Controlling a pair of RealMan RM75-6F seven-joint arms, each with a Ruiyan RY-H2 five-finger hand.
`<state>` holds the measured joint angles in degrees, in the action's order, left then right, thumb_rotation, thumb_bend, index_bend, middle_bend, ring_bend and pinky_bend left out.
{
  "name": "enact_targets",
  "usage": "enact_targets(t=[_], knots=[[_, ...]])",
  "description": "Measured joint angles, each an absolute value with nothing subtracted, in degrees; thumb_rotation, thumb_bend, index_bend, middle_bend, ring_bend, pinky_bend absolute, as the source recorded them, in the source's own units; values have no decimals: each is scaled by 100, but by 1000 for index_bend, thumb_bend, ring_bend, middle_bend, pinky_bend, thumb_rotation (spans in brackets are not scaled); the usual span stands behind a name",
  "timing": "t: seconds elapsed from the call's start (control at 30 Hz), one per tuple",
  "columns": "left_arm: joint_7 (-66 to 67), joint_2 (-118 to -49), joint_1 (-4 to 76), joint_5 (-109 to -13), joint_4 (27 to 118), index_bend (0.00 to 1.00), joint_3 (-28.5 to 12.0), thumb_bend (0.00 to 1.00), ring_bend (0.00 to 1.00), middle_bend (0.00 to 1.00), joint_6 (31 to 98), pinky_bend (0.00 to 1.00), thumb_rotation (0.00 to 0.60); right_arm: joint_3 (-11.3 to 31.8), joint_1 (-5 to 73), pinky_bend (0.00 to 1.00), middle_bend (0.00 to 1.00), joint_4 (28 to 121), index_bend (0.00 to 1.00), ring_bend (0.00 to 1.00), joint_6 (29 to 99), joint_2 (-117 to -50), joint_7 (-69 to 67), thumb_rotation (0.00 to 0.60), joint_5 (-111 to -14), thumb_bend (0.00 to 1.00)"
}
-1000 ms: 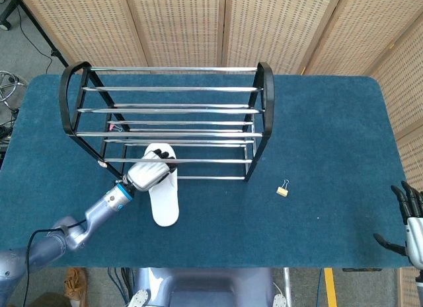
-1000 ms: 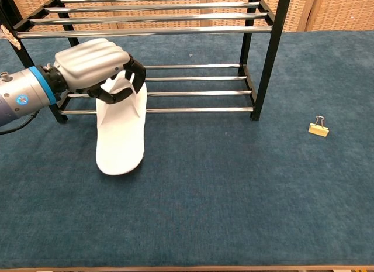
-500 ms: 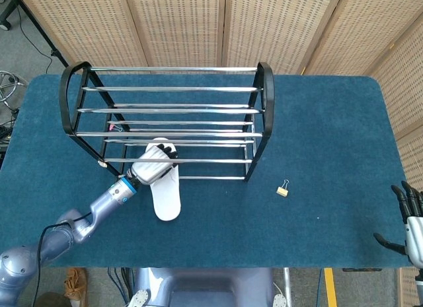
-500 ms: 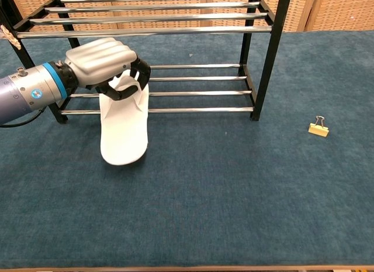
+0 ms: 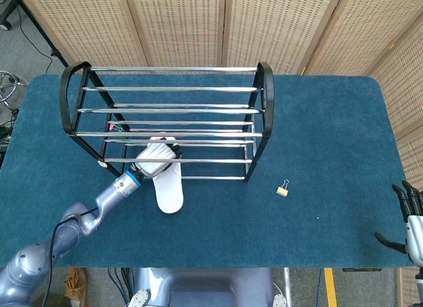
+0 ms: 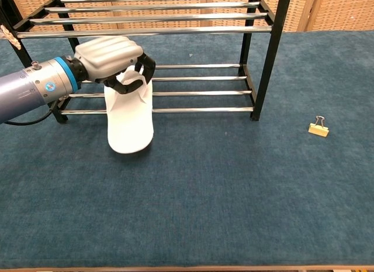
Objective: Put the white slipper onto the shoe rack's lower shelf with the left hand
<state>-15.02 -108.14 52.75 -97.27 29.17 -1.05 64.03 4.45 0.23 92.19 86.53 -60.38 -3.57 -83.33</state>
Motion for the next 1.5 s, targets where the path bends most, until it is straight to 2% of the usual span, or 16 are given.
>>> enact_targets(t=[0.53, 1.0, 1.1, 1.17, 1.23, 1.33, 1.5], knots=[[-1791, -11118, 5575, -9619, 2052, 708, -2, 538, 444, 524, 6187, 553, 600, 473, 65, 0, 0, 9181, 0, 0, 8535, -6061, -340, 600, -8216, 0], [-1959, -11316, 5755, -9485, 1654, 695, 49, 535, 428, 507, 5960, 553, 600, 501, 109, 0, 0, 9138, 0, 0, 8434, -6091, -315, 600, -8111, 0], [-1965, -11317, 5750, -9478, 1633, 595, 80, 512, 312, 398, 5943, 519, 600, 502, 111, 0, 0, 9135, 0, 0, 8425, -6090, -328, 600, -8106, 0], [-2022, -11297, 5746, -9464, 1664, 470, 91, 469, 195, 267, 5913, 446, 600, 501, 108, 0, 0, 9136, 0, 0, 8435, -6087, -329, 600, -8113, 0], [-2040, -11267, 5737, -9455, 1698, 407, 107, 438, 145, 212, 5921, 420, 600, 500, 104, 0, 0, 9142, 0, 0, 8448, -6084, -336, 600, -8123, 0], [-2074, -11218, 5722, -9456, 1771, 360, 132, 394, 116, 189, 5959, 407, 600, 498, 100, 0, 0, 9148, 0, 0, 8456, -6077, -347, 600, -8131, 0], [-2156, -11067, 5696, -9479, 1957, 354, 193, 295, 104, 188, 6019, 407, 600, 496, 97, 0, 0, 9161, 0, 0, 8479, -6069, -355, 600, -8157, 0]])
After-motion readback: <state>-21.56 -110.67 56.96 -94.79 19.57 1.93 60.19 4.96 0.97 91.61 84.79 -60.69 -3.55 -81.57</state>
